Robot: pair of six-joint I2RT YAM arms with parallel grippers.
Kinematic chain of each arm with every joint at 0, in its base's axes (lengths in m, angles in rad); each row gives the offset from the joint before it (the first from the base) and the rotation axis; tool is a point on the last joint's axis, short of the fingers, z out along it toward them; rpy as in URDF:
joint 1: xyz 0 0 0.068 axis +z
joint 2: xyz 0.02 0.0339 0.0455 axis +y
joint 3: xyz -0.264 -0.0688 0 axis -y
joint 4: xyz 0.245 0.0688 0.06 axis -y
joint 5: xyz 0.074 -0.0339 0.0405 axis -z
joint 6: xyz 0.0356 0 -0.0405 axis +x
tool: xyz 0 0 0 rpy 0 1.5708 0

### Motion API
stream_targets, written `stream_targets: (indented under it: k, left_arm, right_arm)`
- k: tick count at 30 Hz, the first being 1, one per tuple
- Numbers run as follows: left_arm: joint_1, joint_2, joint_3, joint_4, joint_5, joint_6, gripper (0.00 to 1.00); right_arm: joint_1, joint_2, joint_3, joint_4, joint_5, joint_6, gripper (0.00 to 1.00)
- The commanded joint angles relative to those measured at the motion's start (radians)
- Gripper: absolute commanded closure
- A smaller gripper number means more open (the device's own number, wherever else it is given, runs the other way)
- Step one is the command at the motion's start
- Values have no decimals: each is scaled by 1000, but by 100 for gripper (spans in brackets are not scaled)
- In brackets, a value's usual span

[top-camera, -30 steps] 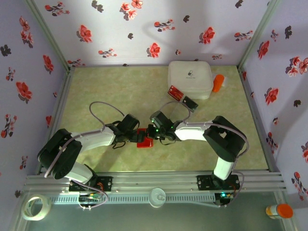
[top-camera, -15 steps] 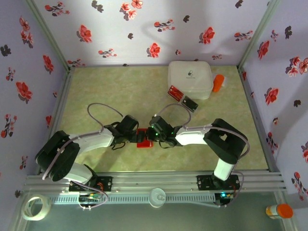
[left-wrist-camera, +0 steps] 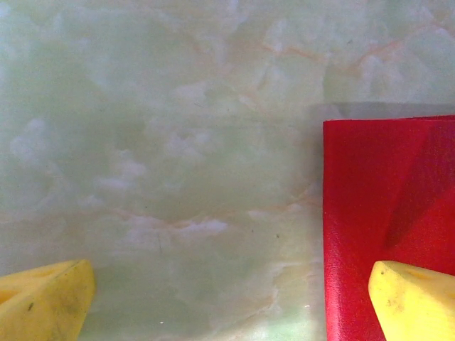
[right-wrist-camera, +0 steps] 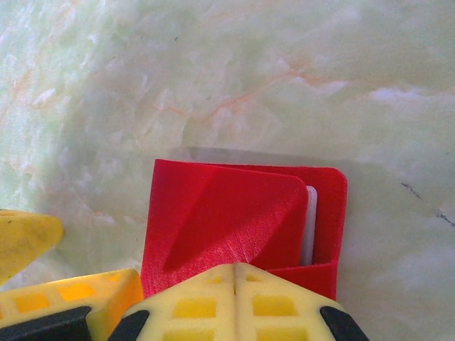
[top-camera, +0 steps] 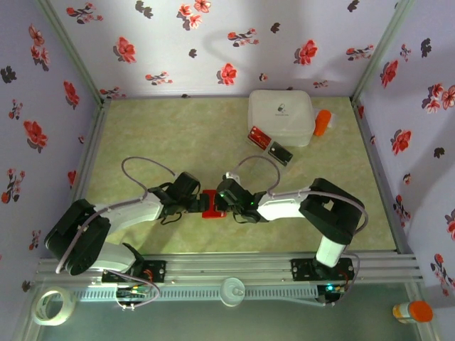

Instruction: Put the credit cards into the card holder

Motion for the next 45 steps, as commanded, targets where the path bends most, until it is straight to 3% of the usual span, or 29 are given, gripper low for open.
stream_targets:
  k: [1, 29, 35, 45]
  left_arm:
    - [9, 25, -16, -30, -10, -23, 0]
    - [9, 135, -41, 38, 11, -20, 0]
    - [9, 134, -43, 40, 13, -25, 0]
    - [9, 127, -36, 37, 14, -25, 0]
  right_arm:
    - [62, 39, -66, -227, -24, -14, 100]
    - [301, 112, -117, -215, 250, 72, 100]
    - [308, 151, -105, -219, 240, 85, 100]
    - [240, 30, -69, -273, 228, 38, 100]
